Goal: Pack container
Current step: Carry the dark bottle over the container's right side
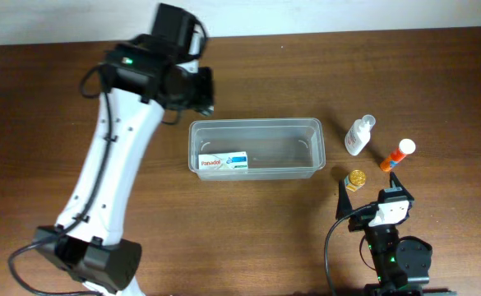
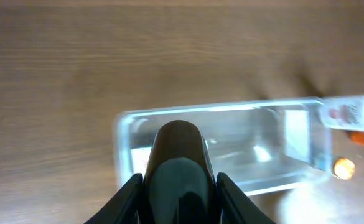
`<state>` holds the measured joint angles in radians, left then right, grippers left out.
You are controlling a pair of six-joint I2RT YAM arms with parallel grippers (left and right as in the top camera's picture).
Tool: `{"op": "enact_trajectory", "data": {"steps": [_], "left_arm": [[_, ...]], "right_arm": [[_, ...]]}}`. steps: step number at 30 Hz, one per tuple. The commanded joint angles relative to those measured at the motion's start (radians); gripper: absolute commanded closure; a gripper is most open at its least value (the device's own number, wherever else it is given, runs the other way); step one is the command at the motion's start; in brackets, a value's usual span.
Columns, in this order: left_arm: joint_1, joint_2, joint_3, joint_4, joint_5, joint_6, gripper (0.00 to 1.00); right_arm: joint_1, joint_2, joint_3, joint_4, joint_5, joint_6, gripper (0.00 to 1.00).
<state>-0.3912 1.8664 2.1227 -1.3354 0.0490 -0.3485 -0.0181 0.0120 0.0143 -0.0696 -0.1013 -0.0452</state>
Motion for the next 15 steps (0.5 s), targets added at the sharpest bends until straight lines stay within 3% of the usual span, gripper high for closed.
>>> {"op": "enact_trajectory", "data": {"steps": [1,9,15], "left_arm": [[-0.087,0.015,0.016,0.027,0.014,-0.056,0.83],[-0.263,0.107,0.016,0.079,-0.045,-0.134,0.83],[-0.301,0.222,0.016,0.099,-0.045,-0.147,0.83]], "right_arm": [[-0.008,-0.008,-0.009,0.000,0.008,0.002,0.02],[-0.008,-0.008,-0.009,0.000,0.008,0.002,0.02],[-0.008,-0.008,-0.009,0.000,0.008,0.002,0.02]]}}
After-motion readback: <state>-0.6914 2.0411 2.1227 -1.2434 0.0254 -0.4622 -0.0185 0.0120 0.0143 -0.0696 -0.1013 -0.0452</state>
